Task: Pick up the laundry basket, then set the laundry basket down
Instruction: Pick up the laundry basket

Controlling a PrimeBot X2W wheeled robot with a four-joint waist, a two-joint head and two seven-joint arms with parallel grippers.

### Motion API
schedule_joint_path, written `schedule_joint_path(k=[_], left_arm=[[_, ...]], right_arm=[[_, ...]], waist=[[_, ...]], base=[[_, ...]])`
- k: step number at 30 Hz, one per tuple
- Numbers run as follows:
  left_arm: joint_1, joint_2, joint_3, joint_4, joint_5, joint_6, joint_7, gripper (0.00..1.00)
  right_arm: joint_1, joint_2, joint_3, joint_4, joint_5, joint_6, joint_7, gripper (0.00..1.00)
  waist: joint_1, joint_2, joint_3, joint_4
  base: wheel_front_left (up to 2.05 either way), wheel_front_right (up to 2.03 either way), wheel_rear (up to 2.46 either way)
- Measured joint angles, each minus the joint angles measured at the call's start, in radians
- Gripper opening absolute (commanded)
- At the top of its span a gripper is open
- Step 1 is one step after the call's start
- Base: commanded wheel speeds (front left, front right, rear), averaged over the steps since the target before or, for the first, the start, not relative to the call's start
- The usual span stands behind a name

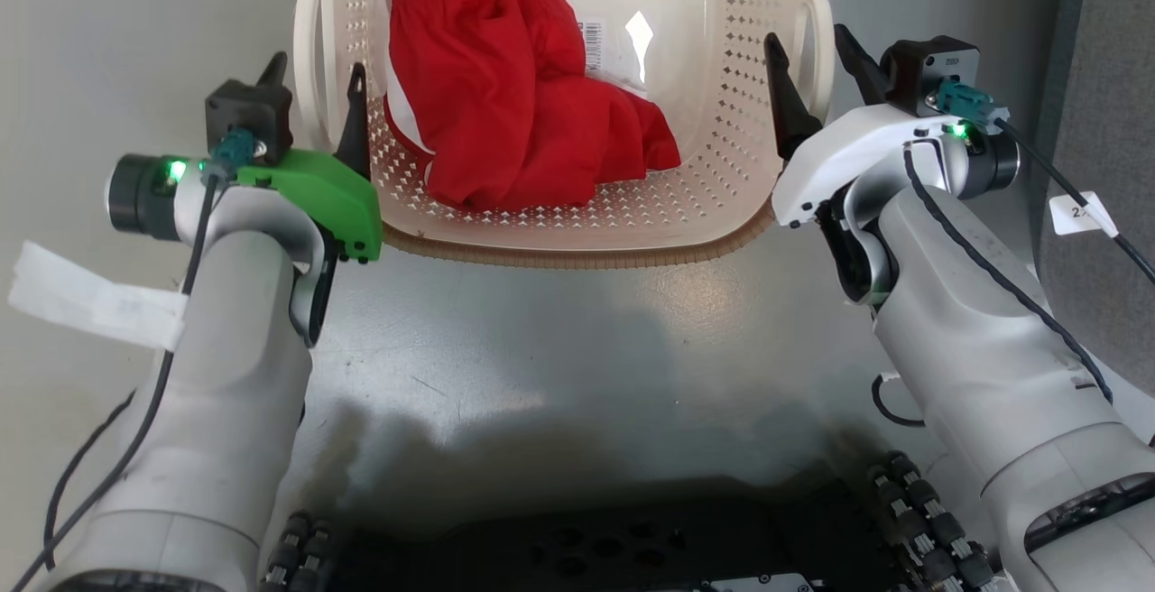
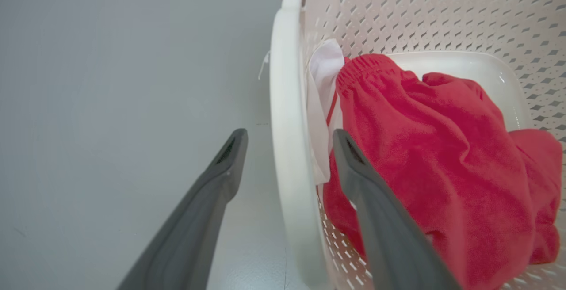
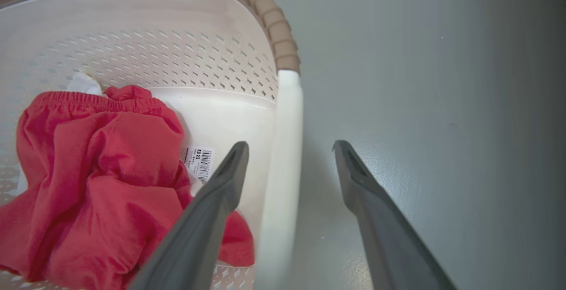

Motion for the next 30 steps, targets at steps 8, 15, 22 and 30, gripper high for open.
schedule_joint_path(k=[8,15,22,30], left_arm=[[-0.034,0.000,-0.018,0.053,-0.027,-0.005,0.000,1.00],[-0.049,-0.001,-0.039,0.088,-0.045,-0.009,0.000,0.21],[-0.067,-0.009,-0.064,0.110,-0.081,-0.018,-0.003,0.00],[-0.067,-0.011,-0.073,0.141,-0.117,-0.018,-0.003,0.00]], right_arm=[[-0.028,0.000,0.033,0.022,0.026,0.000,0.000,0.85],[-0.037,0.000,0.058,0.047,0.059,0.000,0.000,0.30],[-0.048,0.003,0.077,0.067,0.087,-0.002,-0.001,0.00],[-0.053,0.005,0.098,0.098,0.101,-0.003,-0.001,0.00]], waist=[[0.0000,0.0000,0.003,0.001],[0.0000,0.0000,0.003,0.001],[-0.0001,0.0000,0.000,-0.001],[-0.0001,0.0000,-0.032,-0.002]], base=[[0.00,0.00,0.00],[0.00,0.00,0.00],[0.00,0.00,0.00],[0.00,0.00,0.00]])
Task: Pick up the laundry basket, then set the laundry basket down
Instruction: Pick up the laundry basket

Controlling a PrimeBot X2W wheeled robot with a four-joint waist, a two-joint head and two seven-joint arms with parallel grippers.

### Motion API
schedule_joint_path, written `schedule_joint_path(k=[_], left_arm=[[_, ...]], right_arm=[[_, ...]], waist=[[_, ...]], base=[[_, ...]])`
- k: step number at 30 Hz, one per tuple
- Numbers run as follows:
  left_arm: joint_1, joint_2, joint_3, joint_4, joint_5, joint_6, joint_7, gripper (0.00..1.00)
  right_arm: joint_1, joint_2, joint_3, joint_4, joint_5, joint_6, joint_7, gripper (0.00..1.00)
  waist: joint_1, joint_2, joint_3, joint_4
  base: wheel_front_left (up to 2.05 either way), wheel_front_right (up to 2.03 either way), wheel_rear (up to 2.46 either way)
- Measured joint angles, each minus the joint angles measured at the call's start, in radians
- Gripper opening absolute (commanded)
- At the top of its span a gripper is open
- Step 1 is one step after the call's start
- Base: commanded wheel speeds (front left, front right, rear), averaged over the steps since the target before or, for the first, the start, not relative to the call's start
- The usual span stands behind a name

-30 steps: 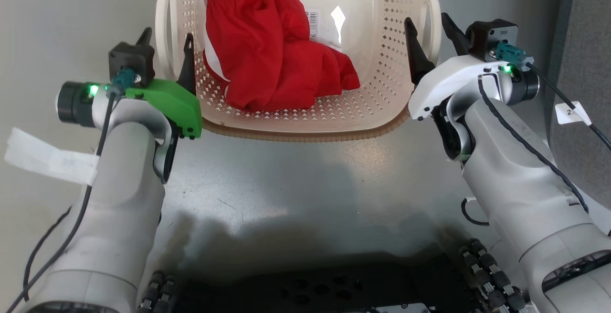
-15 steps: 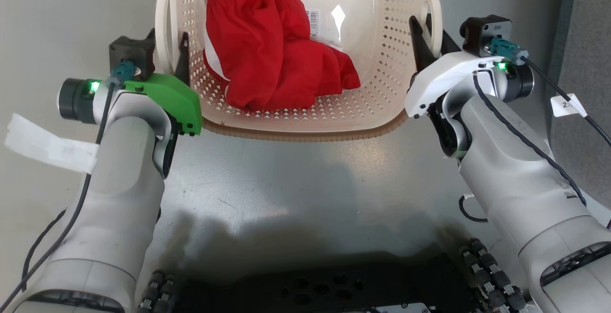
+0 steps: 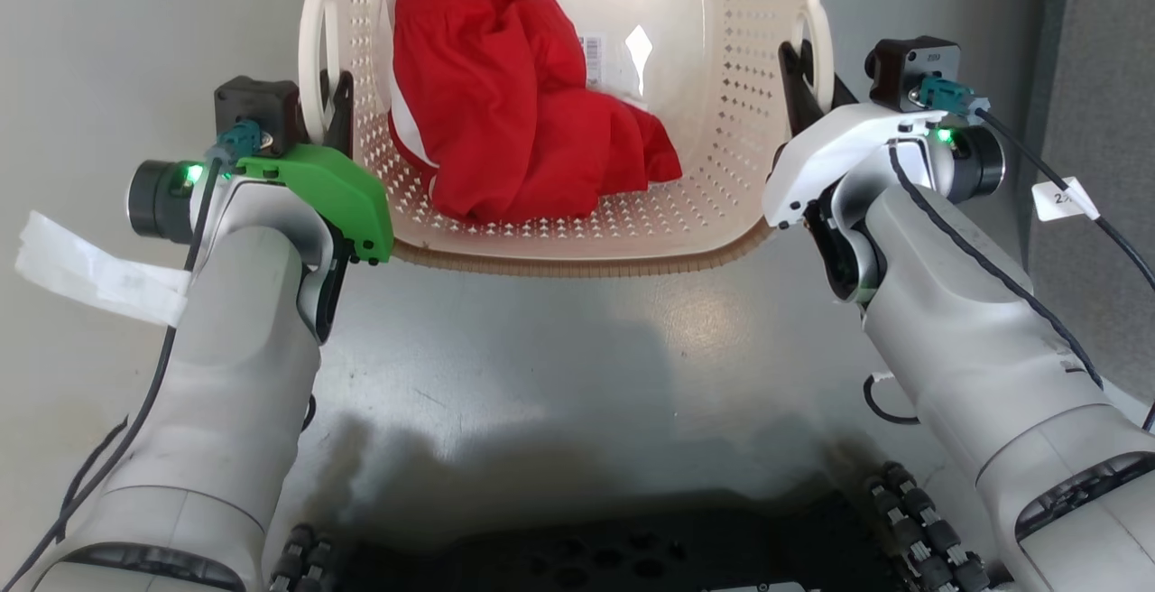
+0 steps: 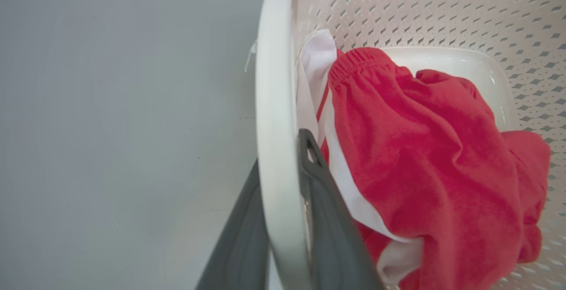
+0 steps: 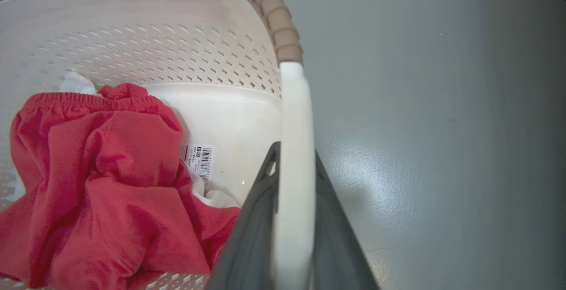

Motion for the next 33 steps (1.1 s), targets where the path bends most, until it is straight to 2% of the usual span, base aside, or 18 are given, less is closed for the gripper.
schedule_joint_path(k=[12,17,27,33], left_arm=[[0.061,-0.008,-0.007,0.016,-0.060,0.010,0.000,0.00],[0.117,-0.018,-0.027,0.067,-0.113,0.010,0.000,0.00],[0.199,-0.022,-0.067,0.112,-0.187,-0.007,0.005,0.00],[0.279,-0.027,-0.109,0.138,-0.243,-0.025,0.046,0.00]], right_arm=[[0.012,0.008,0.043,0.064,0.057,0.000,0.000,0.00],[0.045,0.021,0.069,0.111,0.087,0.002,0.003,0.00],[0.105,0.029,0.118,0.166,0.136,0.021,0.073,0.00],[0.189,0.035,0.147,0.201,0.171,0.029,0.132,0.00]], waist=[[0.0000,0.0000,-0.106,-0.009],[0.0000,0.0000,-0.168,-0.013],[0.0000,0.0000,-0.305,-0.011],[0.0000,0.0000,-0.404,0.000]], base=[[0.00,0.00,0.00],[0.00,0.00,0.00],[0.00,0.00,0.00],[0.00,0.00,0.00]])
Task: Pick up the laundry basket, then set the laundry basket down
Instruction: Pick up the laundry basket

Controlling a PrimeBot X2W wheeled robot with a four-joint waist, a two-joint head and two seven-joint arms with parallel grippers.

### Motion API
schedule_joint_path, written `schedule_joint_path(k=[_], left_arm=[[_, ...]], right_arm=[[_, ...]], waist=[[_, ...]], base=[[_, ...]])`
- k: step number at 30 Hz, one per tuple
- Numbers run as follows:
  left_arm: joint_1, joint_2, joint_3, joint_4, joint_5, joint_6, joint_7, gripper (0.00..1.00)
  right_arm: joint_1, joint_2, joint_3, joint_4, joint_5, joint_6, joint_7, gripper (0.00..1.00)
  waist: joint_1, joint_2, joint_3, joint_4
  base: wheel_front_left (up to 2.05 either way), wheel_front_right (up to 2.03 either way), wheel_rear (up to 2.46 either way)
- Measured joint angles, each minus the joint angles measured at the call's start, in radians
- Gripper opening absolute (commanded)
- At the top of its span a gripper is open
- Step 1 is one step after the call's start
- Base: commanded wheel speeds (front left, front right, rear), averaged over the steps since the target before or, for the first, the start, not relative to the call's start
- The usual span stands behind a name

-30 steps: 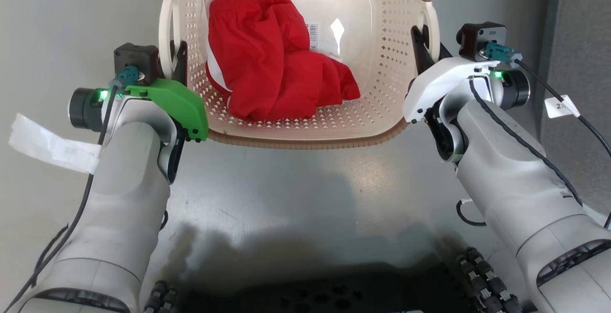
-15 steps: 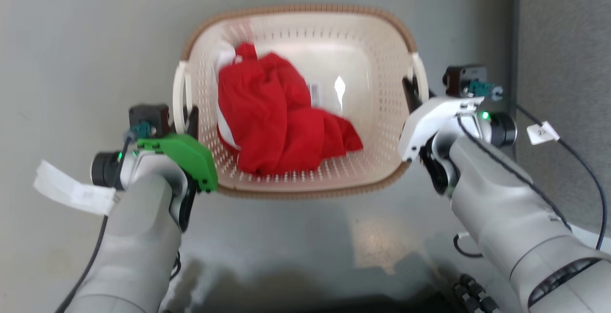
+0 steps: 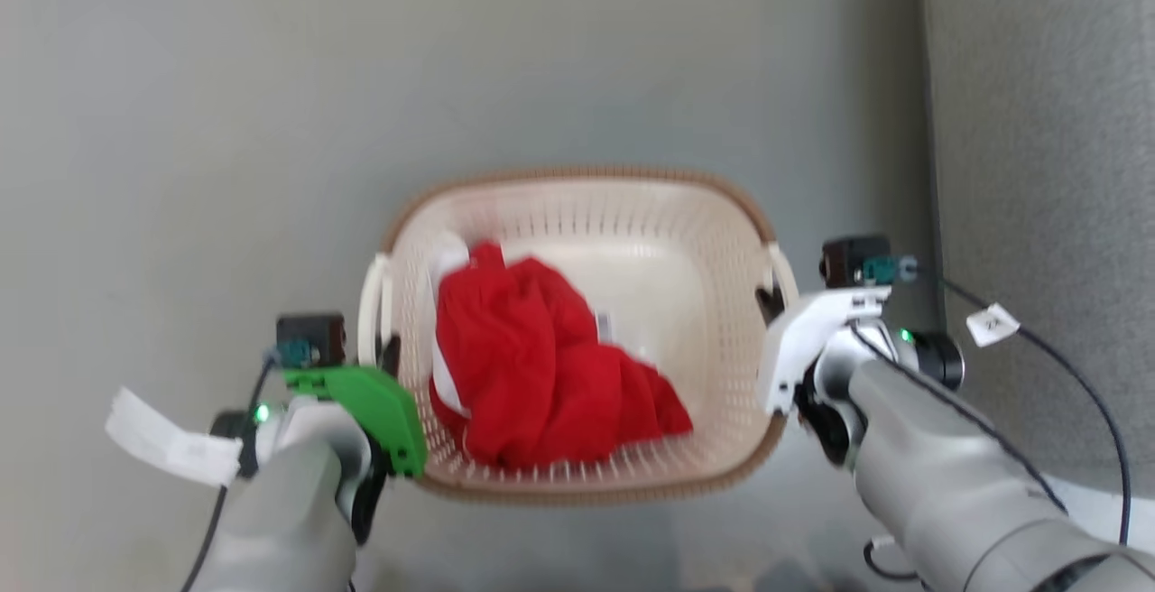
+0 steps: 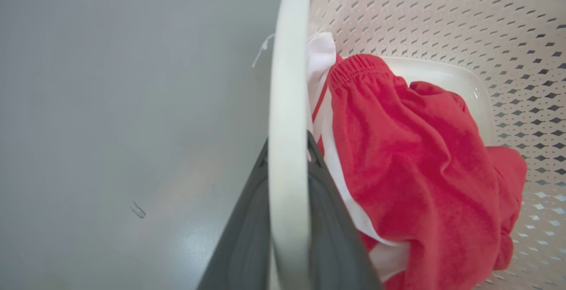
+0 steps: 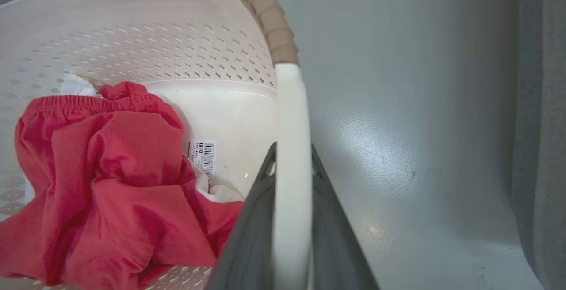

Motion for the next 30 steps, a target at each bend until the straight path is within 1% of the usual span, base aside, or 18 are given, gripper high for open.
schedule_joint_path(k=[7,10,11,15,27,30], left_arm=[[0.056,0.000,-0.030,0.012,-0.045,-0.001,0.033,0.00],[0.076,0.000,-0.044,0.026,-0.055,-0.001,0.052,0.00],[0.090,0.000,-0.051,0.031,-0.057,-0.001,0.066,0.00],[0.117,0.000,-0.064,0.036,-0.063,-0.001,0.081,0.00],[0.234,0.001,-0.100,0.048,-0.109,0.005,0.091,0.00],[0.261,0.001,-0.109,0.049,-0.115,0.008,0.091,0.00]], right_arm=[[0.049,0.000,0.031,0.002,0.033,0.001,0.039,0.00],[0.075,0.000,0.045,0.001,0.045,0.008,0.054,0.00],[0.095,0.000,0.062,0.000,0.048,0.008,0.065,0.00],[0.127,-0.002,0.081,-0.008,0.063,0.009,0.082,0.00],[0.254,-0.004,0.139,-0.036,0.124,0.006,0.113,0.00],[0.287,-0.004,0.154,-0.041,0.136,-0.003,0.122,0.00]], waist=[[0.0000,0.0000,-0.099,0.014],[0.0000,0.0000,-0.143,0.019],[0.0000,0.0000,-0.171,0.022],[0.0000,0.0000,-0.229,0.024],[0.0000,0.0000,-0.401,0.021],[0.0000,0.0000,-0.443,0.020]], base=[[0.00,0.00,0.00],[0.00,0.00,0.00],[0.00,0.00,0.00],[0.00,0.00,0.00],[0.00,0.00,0.00],[0.00,0.00,0.00]])
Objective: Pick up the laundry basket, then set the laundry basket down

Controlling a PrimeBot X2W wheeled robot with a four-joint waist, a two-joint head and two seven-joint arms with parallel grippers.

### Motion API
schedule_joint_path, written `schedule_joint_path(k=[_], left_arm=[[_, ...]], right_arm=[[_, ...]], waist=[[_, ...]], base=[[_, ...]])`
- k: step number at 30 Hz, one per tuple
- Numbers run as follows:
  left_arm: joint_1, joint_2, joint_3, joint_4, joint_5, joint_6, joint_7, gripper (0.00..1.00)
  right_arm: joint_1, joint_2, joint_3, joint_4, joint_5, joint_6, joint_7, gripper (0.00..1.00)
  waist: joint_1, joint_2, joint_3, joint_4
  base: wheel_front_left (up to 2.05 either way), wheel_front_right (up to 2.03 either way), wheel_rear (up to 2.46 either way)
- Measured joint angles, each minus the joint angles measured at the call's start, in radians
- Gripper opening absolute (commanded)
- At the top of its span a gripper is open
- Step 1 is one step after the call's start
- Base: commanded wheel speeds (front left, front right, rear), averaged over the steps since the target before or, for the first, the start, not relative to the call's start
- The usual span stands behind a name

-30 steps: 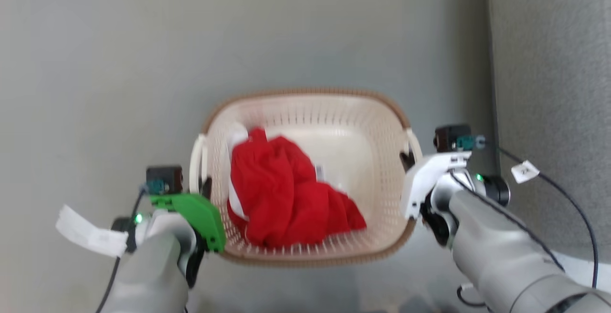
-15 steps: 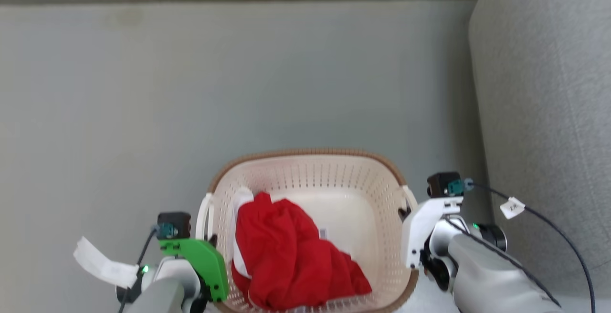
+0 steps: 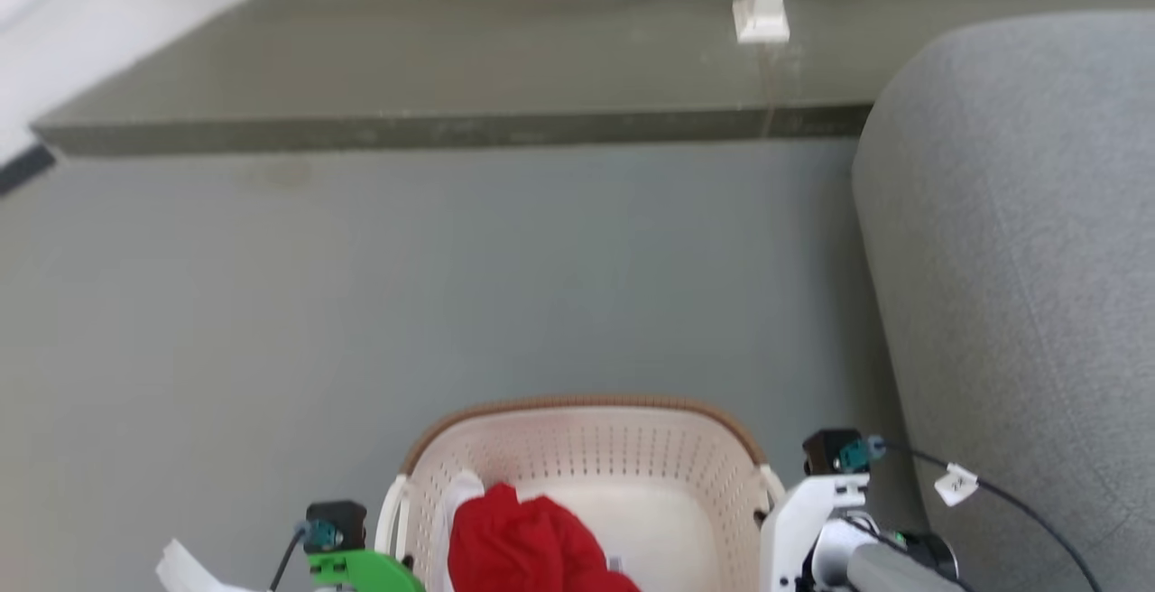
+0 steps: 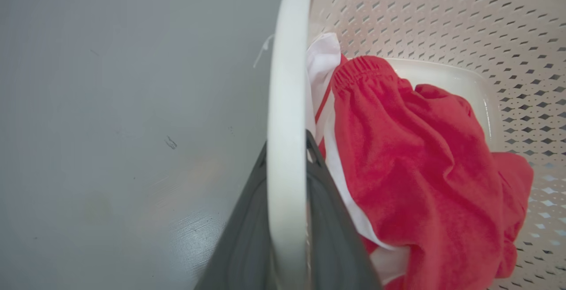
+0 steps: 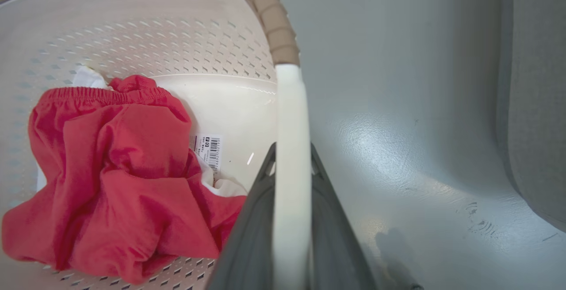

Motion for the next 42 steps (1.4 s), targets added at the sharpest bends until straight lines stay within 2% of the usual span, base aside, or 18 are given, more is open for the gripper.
schedule_joint_path(k=[12,42], left_arm=[[0.018,0.006,-0.022,-0.011,-0.012,0.019,0.010,0.00],[0.019,0.012,-0.069,-0.025,-0.063,0.049,0.031,0.00]], right_arm=[[0.018,-0.003,0.034,-0.022,0.033,-0.026,0.017,0.00],[0.016,-0.006,0.092,-0.028,0.103,-0.060,0.021,0.00]], waist=[[0.0000,0.0000,-0.088,-0.008],[0.0000,0.0000,-0.069,-0.015]], base=[[0.00,0.00,0.00],[0.00,0.00,0.00]])
